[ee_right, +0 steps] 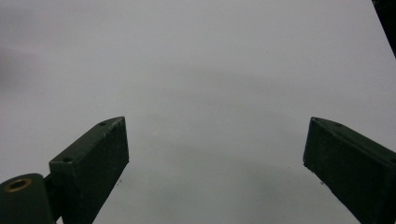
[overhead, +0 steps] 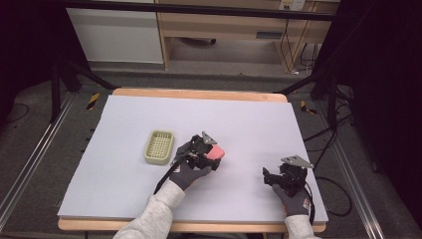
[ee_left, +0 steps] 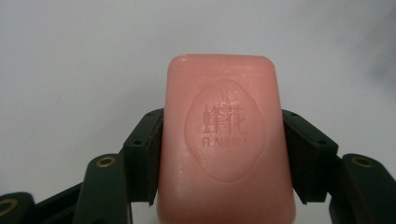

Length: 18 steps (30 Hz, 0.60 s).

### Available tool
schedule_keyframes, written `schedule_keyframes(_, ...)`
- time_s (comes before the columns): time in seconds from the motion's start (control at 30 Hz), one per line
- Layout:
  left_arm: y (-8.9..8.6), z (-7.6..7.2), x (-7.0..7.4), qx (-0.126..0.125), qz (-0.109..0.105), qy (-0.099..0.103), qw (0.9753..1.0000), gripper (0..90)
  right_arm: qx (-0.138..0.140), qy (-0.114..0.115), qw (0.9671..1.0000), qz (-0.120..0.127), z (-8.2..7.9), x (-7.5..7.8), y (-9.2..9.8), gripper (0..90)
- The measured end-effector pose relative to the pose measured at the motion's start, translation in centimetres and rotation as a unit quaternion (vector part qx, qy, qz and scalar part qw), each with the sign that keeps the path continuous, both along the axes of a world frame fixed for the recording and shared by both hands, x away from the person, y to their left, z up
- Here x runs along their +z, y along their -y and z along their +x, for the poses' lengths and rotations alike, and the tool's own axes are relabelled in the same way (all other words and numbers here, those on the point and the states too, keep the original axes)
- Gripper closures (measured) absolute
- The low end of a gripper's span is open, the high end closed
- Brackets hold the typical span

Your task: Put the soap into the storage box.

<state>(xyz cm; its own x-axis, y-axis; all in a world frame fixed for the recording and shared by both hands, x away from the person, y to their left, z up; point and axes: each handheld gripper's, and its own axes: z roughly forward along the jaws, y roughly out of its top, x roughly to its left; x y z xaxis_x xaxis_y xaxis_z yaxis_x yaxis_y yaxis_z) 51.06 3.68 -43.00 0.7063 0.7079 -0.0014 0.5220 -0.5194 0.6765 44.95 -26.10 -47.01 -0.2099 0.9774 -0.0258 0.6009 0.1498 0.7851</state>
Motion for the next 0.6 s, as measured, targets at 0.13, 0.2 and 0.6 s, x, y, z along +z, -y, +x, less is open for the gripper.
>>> schedule_keyframes(0.13, -0.8, -0.5, 0.6, 0.0, -0.003, 0.006, 1.0, 37.5, -0.001, 0.0, 1.0, 0.001, 0.0, 0.0, 0.0, 7.0)
schedule_keyframes(0.2, -1.0, -0.5, 0.8, 0.0, -0.002, 0.006, 1.0, 37.5, -0.001, 0.0, 1.0, 0.001, 0.0, 0.0, 0.0, 7.0)
schedule_keyframes(0.6, -4.2, -0.7, 2.1, 0.023, -0.013, 0.015, 0.9995, 37.5, -0.002, 0.003, 1.0, 0.001, -0.1, 0.1, 0.0, 6.9)
